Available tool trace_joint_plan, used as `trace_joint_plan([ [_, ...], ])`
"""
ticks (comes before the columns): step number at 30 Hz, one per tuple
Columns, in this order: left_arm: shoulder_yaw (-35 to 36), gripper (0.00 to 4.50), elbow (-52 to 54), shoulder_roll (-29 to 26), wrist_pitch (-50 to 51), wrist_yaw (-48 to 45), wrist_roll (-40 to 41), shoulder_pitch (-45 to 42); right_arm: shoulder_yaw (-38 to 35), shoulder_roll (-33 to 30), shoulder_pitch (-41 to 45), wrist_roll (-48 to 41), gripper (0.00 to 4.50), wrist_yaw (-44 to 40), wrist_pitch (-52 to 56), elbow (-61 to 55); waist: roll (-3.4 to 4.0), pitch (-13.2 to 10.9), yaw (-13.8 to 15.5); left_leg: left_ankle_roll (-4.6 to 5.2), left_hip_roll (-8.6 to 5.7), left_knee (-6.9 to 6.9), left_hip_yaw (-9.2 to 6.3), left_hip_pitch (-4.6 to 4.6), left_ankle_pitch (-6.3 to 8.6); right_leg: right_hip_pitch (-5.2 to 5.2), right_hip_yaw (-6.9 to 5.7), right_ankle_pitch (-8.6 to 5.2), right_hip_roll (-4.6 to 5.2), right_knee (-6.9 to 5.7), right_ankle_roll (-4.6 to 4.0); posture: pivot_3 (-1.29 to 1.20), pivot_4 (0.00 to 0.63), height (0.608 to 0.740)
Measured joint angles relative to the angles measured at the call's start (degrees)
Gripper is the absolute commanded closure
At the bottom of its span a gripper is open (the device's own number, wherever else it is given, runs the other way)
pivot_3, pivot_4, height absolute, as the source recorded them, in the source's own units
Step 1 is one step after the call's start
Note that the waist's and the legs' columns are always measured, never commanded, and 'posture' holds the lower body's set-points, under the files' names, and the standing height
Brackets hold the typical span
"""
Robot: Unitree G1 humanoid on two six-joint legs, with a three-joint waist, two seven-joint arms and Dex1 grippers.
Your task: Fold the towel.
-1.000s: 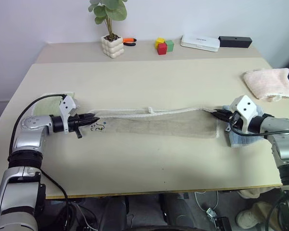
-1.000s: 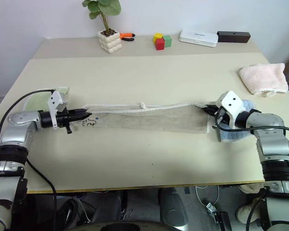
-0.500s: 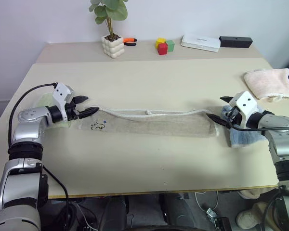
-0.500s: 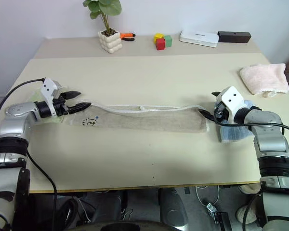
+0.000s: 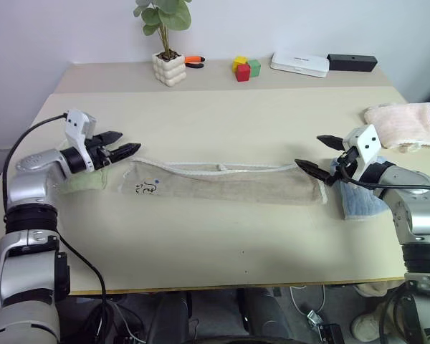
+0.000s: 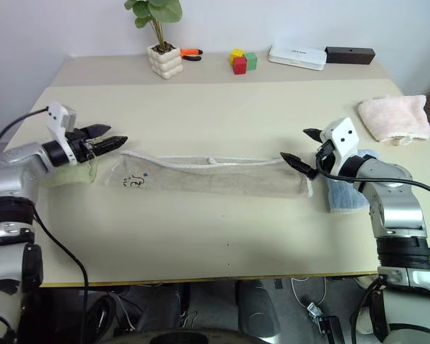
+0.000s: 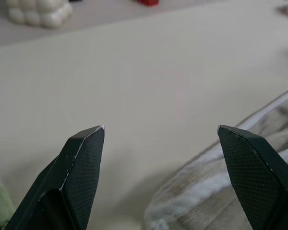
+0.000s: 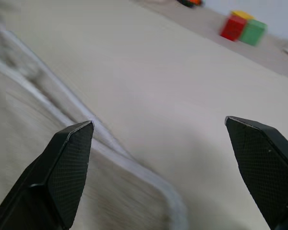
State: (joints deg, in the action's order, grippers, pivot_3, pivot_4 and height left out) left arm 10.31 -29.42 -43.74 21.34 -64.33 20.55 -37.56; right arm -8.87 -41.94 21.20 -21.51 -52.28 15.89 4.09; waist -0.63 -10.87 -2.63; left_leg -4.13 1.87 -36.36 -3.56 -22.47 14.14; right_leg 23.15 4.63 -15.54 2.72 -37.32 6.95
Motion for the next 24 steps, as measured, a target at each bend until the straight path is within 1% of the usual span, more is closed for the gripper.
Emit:
trace_joint_plan([
  [2,-1.15,0.66,7.83,-2.92,2.23,-5.03,1.34,5.44,0.03,-0.08,-0.82,-0.39,0.03,-0.62,1.52,-1.82,0.02,0.00,-0.37,0.00,0.01,0.10,0.02,0.05,0.00,0.02,0.02,-0.01,-0.01,0.01,-0.01,0.00,0.150,0.740],
  [4,-2.73,0.66,13.53,-3.66,2.48,-8.07,1.58,9.08,0.39,-0.04,-0.94,-0.72,0.03,-0.97,2.52,-2.69,0.02,-0.01,-0.13,0.00,0.02,0.10,0.01,0.06,0.00,0.03,0.00,-0.01,-0.02,-0.02,-0.02,0.00,0.150,0.740],
  [5,-3.67,0.66,17.23,-3.76,-0.16,-9.17,1.07,11.75,0.72,0.04,-1.16,-0.81,0.03,-1.15,2.78,-3.88,0.02,-0.01,-0.05,0.00,0.02,0.11,0.02,0.06,0.00,0.03,0.01,-0.01,-0.02,-0.01,-0.03,0.00,0.150,0.740],
  [7,-6.27,0.66,21.18,-3.60,-5.80,-10.07,-0.93,14.53,1.51,0.35,-1.42,-1.05,0.03,-1.60,2.91,-5.60,0.01,-0.01,0.11,-0.01,0.02,0.10,0.02,0.05,0.00,0.02,0.01,-0.01,-0.01,0.02,-0.03,0.00,0.150,0.740],
  [11,-9.40,0.66,20.71,0.87,-16.17,-6.69,-5.80,13.05,2.85,1.10,-1.98,-1.01,0.03,-1.35,2.91,-6.75,-0.02,-0.01,0.82,0.00,-0.02,0.01,0.02,-0.02,0.00,-0.01,0.01,0.00,0.02,0.07,-0.02,0.00,0.150,0.740],
  [14,-11.65,0.66,20.54,3.30,-18.21,-5.90,-6.82,12.13,3.06,1.59,-2.17,-0.92,0.03,-0.80,2.92,-6.65,-0.01,-0.01,0.61,0.00,-0.02,0.02,0.03,-0.03,0.00,0.00,0.01,0.00,0.01,0.09,-0.02,0.00,0.150,0.740],
  [16,-12.94,0.66,20.42,4.16,-16.46,-6.08,-6.78,12.14,3.05,1.56,-2.27,-0.62,0.03,-0.46,2.90,-6.59,-0.02,-0.01,0.31,0.00,0.00,0.06,0.01,-0.02,0.00,0.03,0.00,0.00,-0.01,0.08,-0.02,0.00,0.150,0.740],
  [18,-14.14,0.66,20.43,4.71,-12.08,-6.33,-6.13,11.96,3.01,1.54,-2.63,-0.50,0.03,-0.16,2.79,-6.56,-0.02,-0.01,0.00,0.01,0.00,0.08,0.01,0.01,0.00,0.03,0.01,0.00,-0.03,0.06,-0.02,0.00,0.150,0.740],
  [21,-14.22,0.66,19.30,6.23,0.06,-6.34,-2.76,9.78,2.84,1.52,-2.95,0.12,0.03,0.53,2.40,-6.13,-0.02,-0.01,0.02,0.01,0.00,0.06,0.00,0.02,0.00,0.03,0.01,-0.01,-0.04,0.02,-0.02,0.00,0.150,0.740],
  [22,-13.86,0.66,18.41,7.42,5.20,-5.69,-0.86,8.17,2.78,1.53,-3.03,0.18,0.03,0.80,2.32,-6.12,-0.02,-0.01,0.08,0.01,-0.01,0.04,0.00,0.01,0.00,0.02,0.01,0.00,-0.03,0.03,-0.01,0.00,0.150,0.740],
  [24,-12.77,0.66,17.36,10.02,11.49,-4.15,2.31,6.02,2.75,1.56,-3.13,0.21,0.03,1.22,2.27,-6.17,-0.02,-0.02,0.22,0.01,-0.02,0.00,-0.02,-0.04,0.00,0.00,-0.01,-0.01,-0.01,0.05,0.00,0.00,0.150,0.740],
])
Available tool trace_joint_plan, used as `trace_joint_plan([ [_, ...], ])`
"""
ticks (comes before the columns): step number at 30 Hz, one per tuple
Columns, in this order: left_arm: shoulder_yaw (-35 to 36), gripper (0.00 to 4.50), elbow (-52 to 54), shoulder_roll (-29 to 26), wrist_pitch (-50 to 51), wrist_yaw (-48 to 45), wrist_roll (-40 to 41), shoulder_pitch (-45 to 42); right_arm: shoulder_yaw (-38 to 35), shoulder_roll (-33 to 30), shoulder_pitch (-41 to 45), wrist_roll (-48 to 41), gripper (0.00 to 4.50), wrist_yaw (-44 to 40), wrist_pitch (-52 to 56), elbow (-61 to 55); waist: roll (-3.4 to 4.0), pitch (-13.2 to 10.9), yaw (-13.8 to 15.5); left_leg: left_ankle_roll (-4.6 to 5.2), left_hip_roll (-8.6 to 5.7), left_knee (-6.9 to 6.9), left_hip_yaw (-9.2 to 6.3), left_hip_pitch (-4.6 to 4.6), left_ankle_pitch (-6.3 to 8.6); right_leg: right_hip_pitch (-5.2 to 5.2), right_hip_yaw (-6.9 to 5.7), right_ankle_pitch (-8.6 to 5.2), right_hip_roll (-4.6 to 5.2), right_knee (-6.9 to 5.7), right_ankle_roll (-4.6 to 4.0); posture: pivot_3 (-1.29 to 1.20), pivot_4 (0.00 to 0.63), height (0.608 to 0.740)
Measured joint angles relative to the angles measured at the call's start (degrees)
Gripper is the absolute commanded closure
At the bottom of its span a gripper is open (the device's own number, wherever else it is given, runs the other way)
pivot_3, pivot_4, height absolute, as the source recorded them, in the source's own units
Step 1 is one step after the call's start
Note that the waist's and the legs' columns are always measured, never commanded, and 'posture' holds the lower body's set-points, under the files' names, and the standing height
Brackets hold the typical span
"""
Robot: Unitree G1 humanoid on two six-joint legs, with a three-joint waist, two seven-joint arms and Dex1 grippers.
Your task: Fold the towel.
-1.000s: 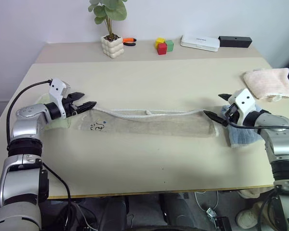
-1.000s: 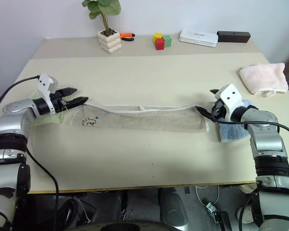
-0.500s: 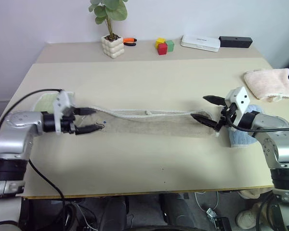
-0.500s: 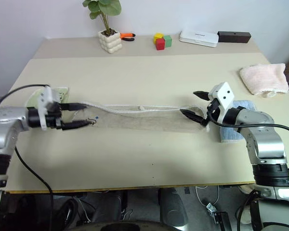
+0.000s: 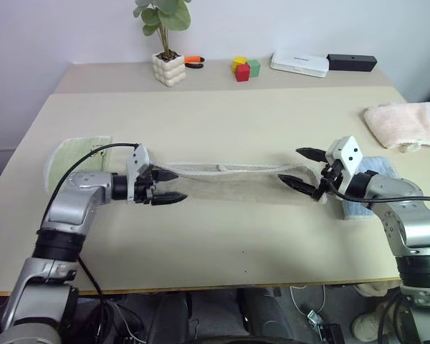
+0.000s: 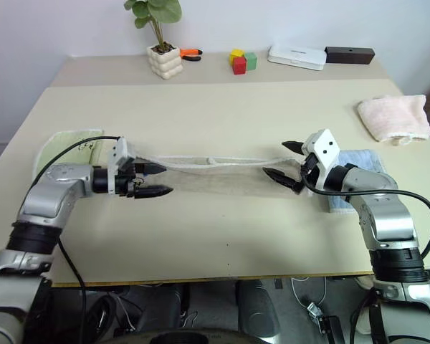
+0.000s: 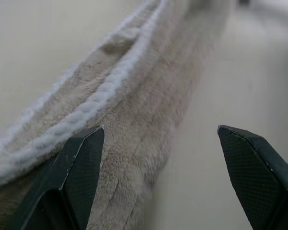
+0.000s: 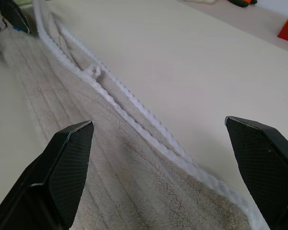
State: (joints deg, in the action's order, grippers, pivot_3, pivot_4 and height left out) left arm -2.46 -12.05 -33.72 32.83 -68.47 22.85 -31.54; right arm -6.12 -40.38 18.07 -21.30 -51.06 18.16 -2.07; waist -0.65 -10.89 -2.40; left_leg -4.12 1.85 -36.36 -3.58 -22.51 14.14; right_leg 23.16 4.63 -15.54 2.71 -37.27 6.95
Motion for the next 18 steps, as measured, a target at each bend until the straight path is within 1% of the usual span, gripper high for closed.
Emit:
trace_joint_plan([
  [2,1.38,0.66,-1.28,2.65,4.95,2.07,2.82,-2.38,-0.01,0.01,-0.37,0.06,0.03,0.19,-0.07,-0.05,-0.02,-0.01,-0.01,0.00,0.00,-0.01,-0.02,-0.01,0.00,0.00,-0.01,0.00,0.00,0.01,0.00,0.00,0.150,0.740],
  [4,1.57,0.66,-1.49,3.06,7.99,3.51,3.64,-3.73,-0.01,0.00,-1.10,0.43,0.03,0.47,-0.41,-0.05,-0.01,-0.01,-0.18,0.00,0.00,0.03,-0.03,0.03,0.00,0.01,0.00,0.00,-0.01,0.00,0.00,0.00,0.150,0.740],
  [9,0.86,0.66,-1.65,3.02,11.38,3.89,3.70,-3.55,-0.15,-0.03,-1.33,0.84,0.03,1.26,-1.14,0.01,0.00,-0.01,-0.65,0.00,0.01,0.08,-0.02,0.10,0.00,0.01,0.01,0.00,-0.03,-0.03,-0.01,0.00,0.150,0.740],
  [14,-0.66,0.66,-1.32,2.97,14.55,3.53,4.08,-3.01,-0.16,-0.03,-0.95,0.92,0.03,1.61,-1.47,0.05,-0.01,-0.01,-0.14,-0.01,0.00,0.07,-0.02,0.07,0.00,0.01,0.01,0.00,-0.02,-0.01,-0.01,0.00,0.150,0.740],
  [18,0.16,0.66,-3.75,5.14,14.26,5.07,4.34,-4.40,-0.15,-0.01,-0.62,1.03,0.03,1.71,-1.72,0.08,-0.01,-0.01,0.02,-0.01,-0.01,0.03,-0.02,0.03,0.00,0.00,0.00,0.00,0.00,0.02,-0.01,0.00,0.150,0.740],
])
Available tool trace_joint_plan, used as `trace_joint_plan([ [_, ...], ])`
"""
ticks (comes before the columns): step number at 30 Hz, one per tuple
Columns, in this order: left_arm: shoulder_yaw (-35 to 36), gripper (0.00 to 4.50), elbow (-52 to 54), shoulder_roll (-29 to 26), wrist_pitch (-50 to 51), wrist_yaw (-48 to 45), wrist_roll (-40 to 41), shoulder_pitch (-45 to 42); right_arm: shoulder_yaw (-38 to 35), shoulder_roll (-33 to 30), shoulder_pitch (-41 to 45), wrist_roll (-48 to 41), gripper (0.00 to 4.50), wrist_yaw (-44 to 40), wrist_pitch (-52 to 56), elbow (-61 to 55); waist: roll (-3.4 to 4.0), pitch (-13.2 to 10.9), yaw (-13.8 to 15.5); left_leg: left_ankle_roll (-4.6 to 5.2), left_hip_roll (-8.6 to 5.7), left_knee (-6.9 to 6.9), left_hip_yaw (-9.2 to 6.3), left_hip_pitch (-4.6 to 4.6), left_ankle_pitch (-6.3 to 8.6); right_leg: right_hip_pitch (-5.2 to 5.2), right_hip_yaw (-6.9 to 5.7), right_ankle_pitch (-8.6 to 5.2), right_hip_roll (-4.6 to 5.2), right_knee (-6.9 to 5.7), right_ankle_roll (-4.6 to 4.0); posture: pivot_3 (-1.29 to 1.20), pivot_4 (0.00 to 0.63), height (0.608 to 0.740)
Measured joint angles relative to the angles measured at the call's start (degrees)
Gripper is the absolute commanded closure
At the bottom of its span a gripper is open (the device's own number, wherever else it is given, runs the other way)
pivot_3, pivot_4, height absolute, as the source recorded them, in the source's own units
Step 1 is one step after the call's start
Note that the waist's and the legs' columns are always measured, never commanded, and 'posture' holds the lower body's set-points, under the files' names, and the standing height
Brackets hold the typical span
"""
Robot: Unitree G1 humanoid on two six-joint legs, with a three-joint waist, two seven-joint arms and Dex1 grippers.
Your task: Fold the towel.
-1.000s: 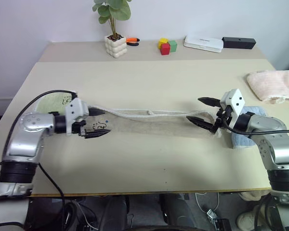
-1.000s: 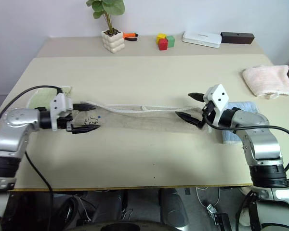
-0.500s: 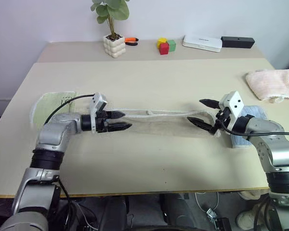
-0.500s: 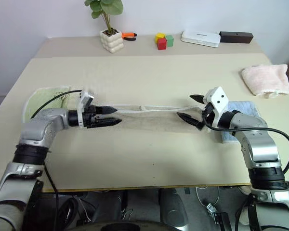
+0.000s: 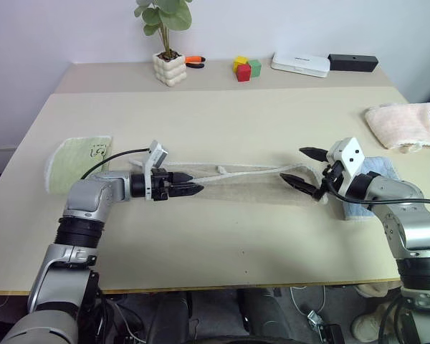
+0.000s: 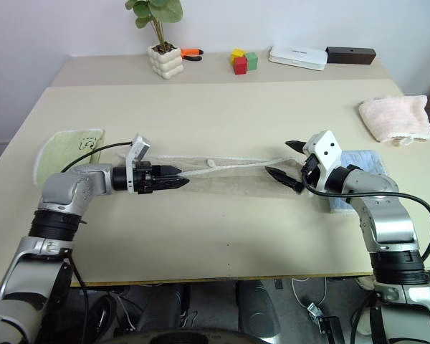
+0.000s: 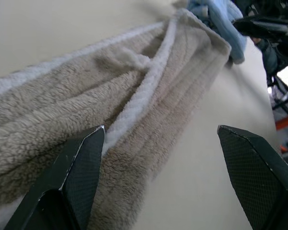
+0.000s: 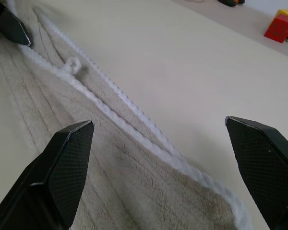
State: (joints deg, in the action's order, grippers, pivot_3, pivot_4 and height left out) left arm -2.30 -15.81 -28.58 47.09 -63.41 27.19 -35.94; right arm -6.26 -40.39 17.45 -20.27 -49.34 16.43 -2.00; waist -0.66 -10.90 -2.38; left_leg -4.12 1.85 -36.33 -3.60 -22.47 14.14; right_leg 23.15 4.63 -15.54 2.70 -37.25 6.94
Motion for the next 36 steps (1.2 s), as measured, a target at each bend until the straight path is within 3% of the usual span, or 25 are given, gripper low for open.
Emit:
trace_joint_plan([
  [5,1.83,0.66,-1.97,2.38,-6.53,3.44,-0.98,-1.35,0.06,0.00,0.00,0.45,0.03,-0.03,-0.27,0.00,0.00,0.00,-0.12,0.00,0.00,0.02,0.00,0.02,0.00,0.00,0.01,0.00,0.00,0.00,0.00,0.00,0.150,0.740],
  [12,3.40,0.66,-9.53,3.92,-24.00,9.05,-6.57,-3.42,0.10,0.04,0.45,0.49,0.03,-0.11,-0.33,-0.02,0.00,0.00,-0.01,-0.01,0.00,0.02,0.00,0.02,0.00,0.00,0.00,0.00,0.00,0.00,0.00,0.00,0.150,0.740],
  [16,2.45,0.66,-10.22,3.46,-28.74,4.67,-7.77,-3.72,0.19,0.15,1.14,0.55,0.03,-0.06,-0.43,0.00,0.00,0.00,-0.04,-0.01,0.00,0.05,0.00,0.00,0.00,0.00,0.00,0.00,0.00,0.04,0.00,0.00,0.150,0.740],
  [20,-2.19,0.66,-4.19,0.23,-31.04,-4.17,-8.55,-1.60,0.33,0.27,1.15,0.89,0.03,-0.07,-0.55,0.09,0.01,0.00,-0.07,-0.01,0.00,0.08,0.01,0.01,0.00,0.01,0.00,0.00,0.00,0.05,0.00,0.00,0.150,0.740],
  [23,-6.27,0.66,-4.34,-2.43,-39.69,-7.88,-13.35,-0.16,0.32,0.34,1.09,0.95,0.03,-0.05,-0.55,0.10,0.01,0.00,-0.18,-0.01,0.00,0.09,0.02,0.04,0.00,0.01,0.02,0.00,-0.01,0.04,-0.01,0.00,0.150,0.740],
  [29,-8.21,0.66,-15.76,-1.36,-55.85,-5.85,-20.91,-3.67,0.30,0.59,0.89,0.94,0.03,0.11,-0.54,-0.08,0.00,0.00,0.24,0.00,-0.01,0.04,0.02,-0.03,0.00,0.01,0.01,0.00,0.01,0.08,0.00,0.00,0.150,0.740],
  [36,-8.17,0.66,-22.41,1.14,-60.78,-5.08,-22.07,-6.05,0.17,0.59,-0.40,0.91,0.03,0.75,-0.50,-0.28,0.00,0.00,-0.25,0.00,0.00,0.08,0.01,0.01,0.00,0.02,0.01,0.00,-0.02,0.04,0.00,0.00,0.150,0.740],
])
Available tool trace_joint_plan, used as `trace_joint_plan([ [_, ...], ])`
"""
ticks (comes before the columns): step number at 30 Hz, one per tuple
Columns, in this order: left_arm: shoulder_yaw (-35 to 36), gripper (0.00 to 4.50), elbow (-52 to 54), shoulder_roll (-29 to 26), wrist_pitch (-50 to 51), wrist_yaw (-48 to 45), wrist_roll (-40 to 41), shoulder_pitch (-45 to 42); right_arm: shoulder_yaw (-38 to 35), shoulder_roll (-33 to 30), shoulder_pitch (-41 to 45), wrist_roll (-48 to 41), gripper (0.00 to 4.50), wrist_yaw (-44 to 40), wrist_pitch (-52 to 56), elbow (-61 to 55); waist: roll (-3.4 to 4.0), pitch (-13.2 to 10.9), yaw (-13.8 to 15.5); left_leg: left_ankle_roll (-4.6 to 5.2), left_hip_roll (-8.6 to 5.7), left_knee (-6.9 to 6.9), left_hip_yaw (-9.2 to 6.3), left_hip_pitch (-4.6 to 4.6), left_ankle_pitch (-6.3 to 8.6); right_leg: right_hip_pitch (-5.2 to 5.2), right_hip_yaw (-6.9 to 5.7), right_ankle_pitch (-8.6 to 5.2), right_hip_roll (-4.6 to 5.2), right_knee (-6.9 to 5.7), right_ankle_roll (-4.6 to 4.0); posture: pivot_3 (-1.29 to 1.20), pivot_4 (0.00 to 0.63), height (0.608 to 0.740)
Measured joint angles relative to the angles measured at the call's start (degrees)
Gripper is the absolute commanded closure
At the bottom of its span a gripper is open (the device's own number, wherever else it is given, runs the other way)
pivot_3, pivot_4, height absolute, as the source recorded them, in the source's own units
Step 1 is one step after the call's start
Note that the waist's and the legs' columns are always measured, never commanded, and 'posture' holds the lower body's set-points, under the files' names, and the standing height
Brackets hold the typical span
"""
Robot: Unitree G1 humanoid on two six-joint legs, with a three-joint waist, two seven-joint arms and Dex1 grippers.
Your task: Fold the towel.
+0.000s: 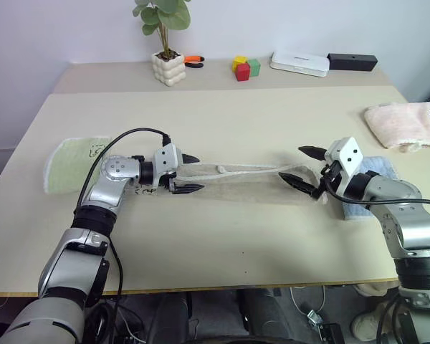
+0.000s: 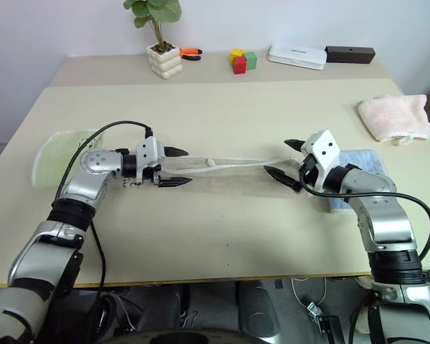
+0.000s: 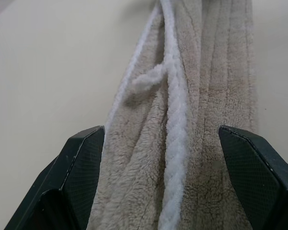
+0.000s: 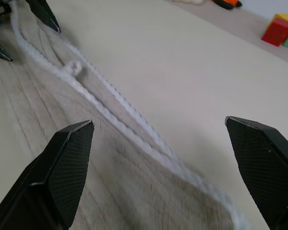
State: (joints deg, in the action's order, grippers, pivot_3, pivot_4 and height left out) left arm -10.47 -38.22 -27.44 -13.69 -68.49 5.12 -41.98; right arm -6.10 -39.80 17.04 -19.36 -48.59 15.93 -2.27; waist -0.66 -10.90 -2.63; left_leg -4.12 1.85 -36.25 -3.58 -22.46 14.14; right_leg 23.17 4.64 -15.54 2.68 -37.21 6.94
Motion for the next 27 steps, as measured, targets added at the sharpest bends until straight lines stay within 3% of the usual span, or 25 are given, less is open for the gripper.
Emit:
trace_joint_plan([
  [21,-1.69,0.66,-19.62,2.89,-15.45,13.15,-11.76,-10.94,0.06,0.54,0.32,0.03,0.03,1.86,0.01,-1.01,-0.01,-0.01,0.23,0.00,-0.01,-0.01,-0.01,-0.03,0.00,0.00,-0.01,0.00,0.00,0.01,0.01,0.00,0.150,0.740],
  [27,0.91,0.66,-22.68,5.14,-13.05,15.39,-10.24,-13.16,0.06,0.70,0.30,0.14,0.03,2.65,0.00,-1.08,-0.01,-0.01,0.22,0.00,-0.01,-0.01,-0.01,-0.04,0.00,0.00,-0.01,0.00,0.00,0.01,0.01,0.00,0.150,0.740],
])
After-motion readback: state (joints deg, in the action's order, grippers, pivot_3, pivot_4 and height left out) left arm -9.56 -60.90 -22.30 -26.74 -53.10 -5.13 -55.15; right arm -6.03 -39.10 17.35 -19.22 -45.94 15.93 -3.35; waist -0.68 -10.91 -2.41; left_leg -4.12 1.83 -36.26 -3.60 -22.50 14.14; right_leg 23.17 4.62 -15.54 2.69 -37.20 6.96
